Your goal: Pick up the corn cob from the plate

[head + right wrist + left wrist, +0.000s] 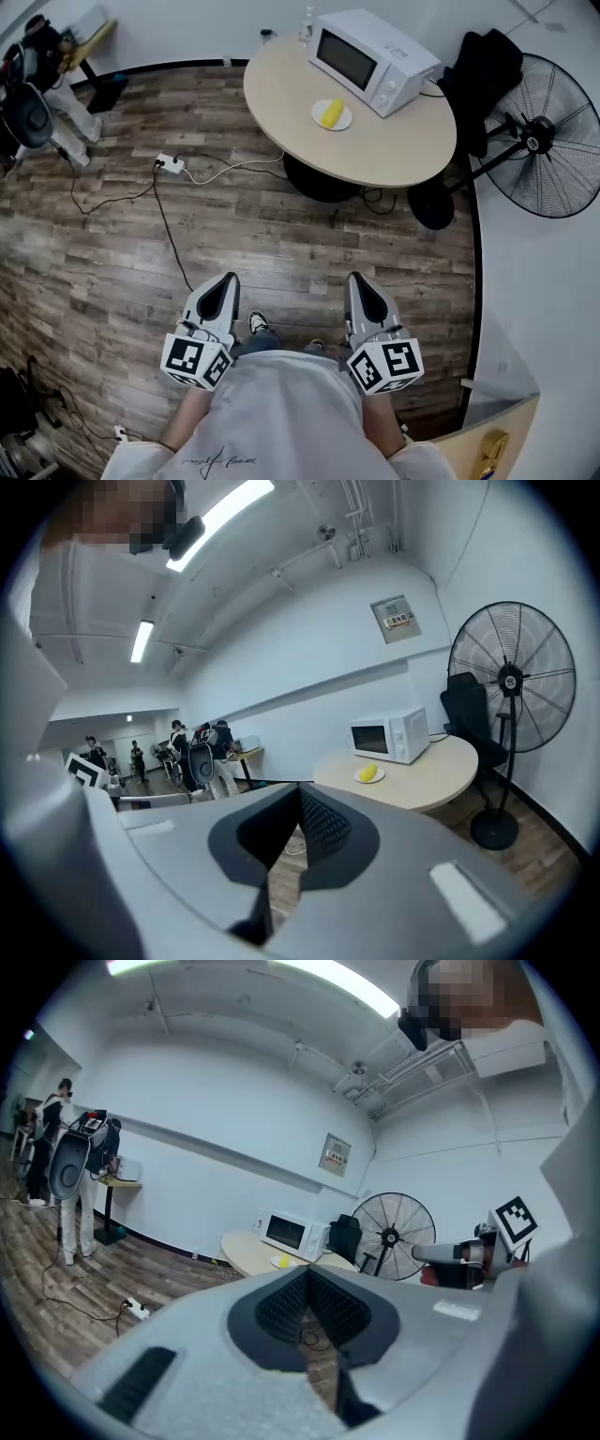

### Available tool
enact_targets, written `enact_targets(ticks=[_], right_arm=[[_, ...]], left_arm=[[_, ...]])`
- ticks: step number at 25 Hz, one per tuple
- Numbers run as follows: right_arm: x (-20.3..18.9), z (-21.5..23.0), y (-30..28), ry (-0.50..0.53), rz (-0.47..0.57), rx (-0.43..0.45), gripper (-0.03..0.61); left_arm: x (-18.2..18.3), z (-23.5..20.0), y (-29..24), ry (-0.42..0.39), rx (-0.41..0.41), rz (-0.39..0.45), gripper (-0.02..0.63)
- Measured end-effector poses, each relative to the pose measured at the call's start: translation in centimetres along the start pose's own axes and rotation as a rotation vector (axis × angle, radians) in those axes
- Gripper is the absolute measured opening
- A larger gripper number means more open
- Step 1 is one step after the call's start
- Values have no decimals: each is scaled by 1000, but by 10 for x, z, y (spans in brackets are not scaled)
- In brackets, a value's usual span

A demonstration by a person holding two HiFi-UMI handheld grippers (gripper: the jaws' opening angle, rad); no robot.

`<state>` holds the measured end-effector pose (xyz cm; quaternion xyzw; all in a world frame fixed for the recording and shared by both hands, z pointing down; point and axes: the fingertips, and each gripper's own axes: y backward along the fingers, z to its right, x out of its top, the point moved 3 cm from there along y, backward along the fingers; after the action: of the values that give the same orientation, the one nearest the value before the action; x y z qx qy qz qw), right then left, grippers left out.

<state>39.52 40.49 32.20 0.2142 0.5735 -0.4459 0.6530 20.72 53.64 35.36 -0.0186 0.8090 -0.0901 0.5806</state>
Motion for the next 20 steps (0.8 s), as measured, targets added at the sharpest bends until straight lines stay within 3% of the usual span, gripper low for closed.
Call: enact_targets(ticks=[7, 11, 20], right_arm=[[6, -37, -34, -12, 31, 29, 9], [10, -43, -53, -22, 3, -18, 9], [19, -41, -88, -1, 12, -25, 11]], left_arm=[[24, -41, 11, 40, -32, 81, 0], [37, -54, 16, 75, -74, 135, 0], [33, -73, -6, 88, -76, 66, 0]])
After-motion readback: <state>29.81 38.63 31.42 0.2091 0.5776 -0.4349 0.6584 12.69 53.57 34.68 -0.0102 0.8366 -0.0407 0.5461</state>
